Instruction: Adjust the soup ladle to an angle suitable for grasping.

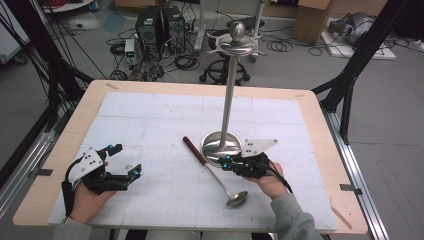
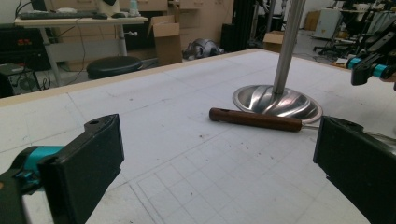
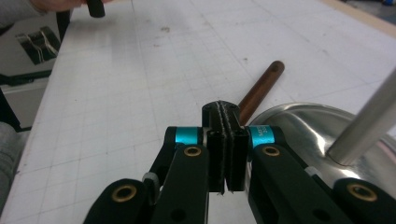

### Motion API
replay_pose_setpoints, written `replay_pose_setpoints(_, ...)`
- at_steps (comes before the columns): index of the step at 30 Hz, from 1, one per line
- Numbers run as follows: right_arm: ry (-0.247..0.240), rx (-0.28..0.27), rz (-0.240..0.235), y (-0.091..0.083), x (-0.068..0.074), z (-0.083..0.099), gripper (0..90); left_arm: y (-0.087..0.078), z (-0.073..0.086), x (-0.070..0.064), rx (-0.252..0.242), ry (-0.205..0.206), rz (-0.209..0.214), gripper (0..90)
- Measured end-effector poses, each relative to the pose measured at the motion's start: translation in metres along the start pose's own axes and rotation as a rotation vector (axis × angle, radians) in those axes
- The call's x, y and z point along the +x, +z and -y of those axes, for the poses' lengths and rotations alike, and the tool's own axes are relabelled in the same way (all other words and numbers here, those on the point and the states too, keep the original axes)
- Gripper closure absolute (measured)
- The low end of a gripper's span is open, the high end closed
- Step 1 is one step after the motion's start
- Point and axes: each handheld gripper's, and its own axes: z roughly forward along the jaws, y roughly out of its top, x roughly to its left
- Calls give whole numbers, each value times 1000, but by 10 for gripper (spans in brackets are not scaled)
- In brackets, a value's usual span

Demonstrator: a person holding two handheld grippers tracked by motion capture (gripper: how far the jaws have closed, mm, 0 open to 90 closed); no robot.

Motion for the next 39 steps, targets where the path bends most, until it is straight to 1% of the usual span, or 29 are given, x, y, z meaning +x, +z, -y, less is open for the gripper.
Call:
replay_pose_setpoints(2, -1, 24, -10, 7, -2, -1, 897, 0, 0, 0, 0, -1, -1, 23)
replay_pose_setpoints(3, 1, 48, -16, 15, -2, -1, 897, -1, 0, 0, -2, -1, -1, 23)
replay_pose_setpoints(4, 1, 48, -16, 15, -2, -1, 897, -1, 0, 0, -2, -1, -1, 23)
replay_pose_setpoints(7, -13, 75, 0, 24, -4, 0, 898, -1, 1, 0, 2, 0, -2, 23)
replay_pose_setpoints(11, -3, 111, -17, 36, -8, 3, 898, -1, 1, 0, 3, -1, -3, 23)
replay_pose_setpoints(12, 7, 122, -20, 38, -9, 4, 898, -2, 1, 0, 5, 0, -3, 23)
replay_pose_setpoints(15, 17, 139, -25, 43, -11, 6, 898, -2, 1, 0, 3, -3, -4, 23)
replay_pose_setpoints(16, 23, 154, -25, 45, -13, 7, 898, -2, 1, 0, 3, -3, -4, 23)
replay_pose_setpoints(25, 25, 166, -32, 53, -18, 8, 898, -2, 2, 0, 7, -4, -5, 23)
replay_pose_setpoints(27, 19, 180, -28, 56, -19, 8, 898, -2, 2, 0, 9, -4, -5, 23)
replay_pose_setpoints(28, 18, 196, -25, 58, -20, 10, 898, -2, 2, 0, 7, -5, -7, 23)
replay_pose_setpoints(30, 20, 197, -23, 59, -20, 10, 898, -3, 2, 0, 7, -4, -7, 23)
replay_pose_setpoints(32, 31, 208, -28, 60, -20, 12, 898, -3, 2, 0, 7, -3, -7, 23)
replay_pose_setpoints(34, 30, 217, -40, 62, -20, 12, 898, -3, 2, 0, 9, -3, -7, 23)
replay_pose_setpoints(39, 36, 230, -47, 65, -18, 11, 899, -3, 2, 0, 10, -2, -8, 23)
